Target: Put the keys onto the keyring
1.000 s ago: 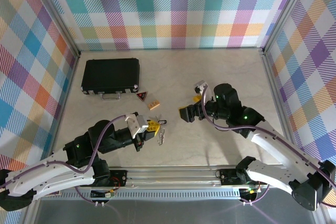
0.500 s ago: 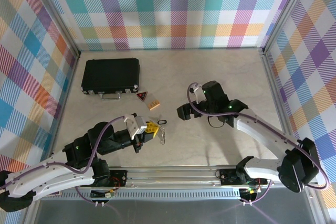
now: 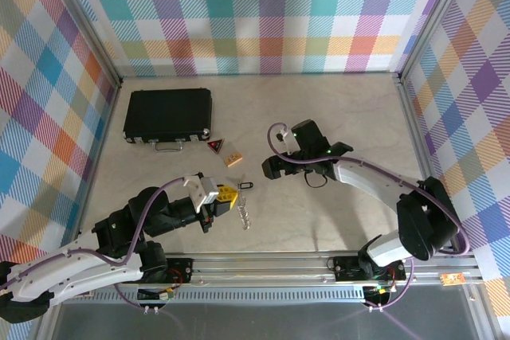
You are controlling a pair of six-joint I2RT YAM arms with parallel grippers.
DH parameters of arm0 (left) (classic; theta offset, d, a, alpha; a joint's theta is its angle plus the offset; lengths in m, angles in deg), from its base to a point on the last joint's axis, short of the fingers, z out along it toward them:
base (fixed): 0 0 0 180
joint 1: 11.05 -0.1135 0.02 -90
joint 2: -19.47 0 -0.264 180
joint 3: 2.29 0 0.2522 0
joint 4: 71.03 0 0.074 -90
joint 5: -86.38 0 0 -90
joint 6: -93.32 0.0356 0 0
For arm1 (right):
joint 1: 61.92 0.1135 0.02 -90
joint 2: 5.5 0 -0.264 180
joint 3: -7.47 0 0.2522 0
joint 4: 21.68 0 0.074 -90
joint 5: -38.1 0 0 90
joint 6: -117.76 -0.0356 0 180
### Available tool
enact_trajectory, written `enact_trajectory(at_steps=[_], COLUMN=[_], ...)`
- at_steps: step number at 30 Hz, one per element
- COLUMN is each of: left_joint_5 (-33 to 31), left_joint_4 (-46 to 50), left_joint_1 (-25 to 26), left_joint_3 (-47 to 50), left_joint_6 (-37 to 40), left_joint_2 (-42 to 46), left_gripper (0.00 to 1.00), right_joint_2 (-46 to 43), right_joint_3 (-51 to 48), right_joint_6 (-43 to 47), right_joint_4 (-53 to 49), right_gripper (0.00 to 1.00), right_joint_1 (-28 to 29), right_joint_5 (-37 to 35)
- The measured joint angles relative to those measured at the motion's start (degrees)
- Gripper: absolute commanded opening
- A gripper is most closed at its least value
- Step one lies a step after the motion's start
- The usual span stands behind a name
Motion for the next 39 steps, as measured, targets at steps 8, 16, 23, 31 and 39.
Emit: enact_trajectory(at_steps=[8,16,23,31,39], left_joint_5=[-0.5,-0.6,-0.6,-0.6,-0.9], left_joint_4=[0.0,-0.1,-0.1,-0.1,-0.5], left_joint_1=[0.0,0.0,0.0,0.0,0.0], left_joint_3=[0.1,0.6,1.2,1.2,2.0], left_joint_6=[0.0,0.0,0.0,0.0,0.0], left_joint_2=[0.3,0.3,0.9,1.5,2.2], left_gripper=[0.00,0.00,0.00,0.00,0.00], right_joint_2=[8.9,15.3,20.4,23.1,24.4], right_joint_3=[3.4,5.6,7.1,7.2,7.3], right_joint_6=[-0.5,-1.7,-2.8,-4.2,-5.9], right_joint_4=[2.2,4.6,5.9,7.5,9.7], right_gripper=[0.83,0.75,0.68,0.57,0.45], right_joint_1=[0.0,0.8,3.7,5.0,6.4], right_joint_5=[3.1,7.3,8.6,10.1,11.2])
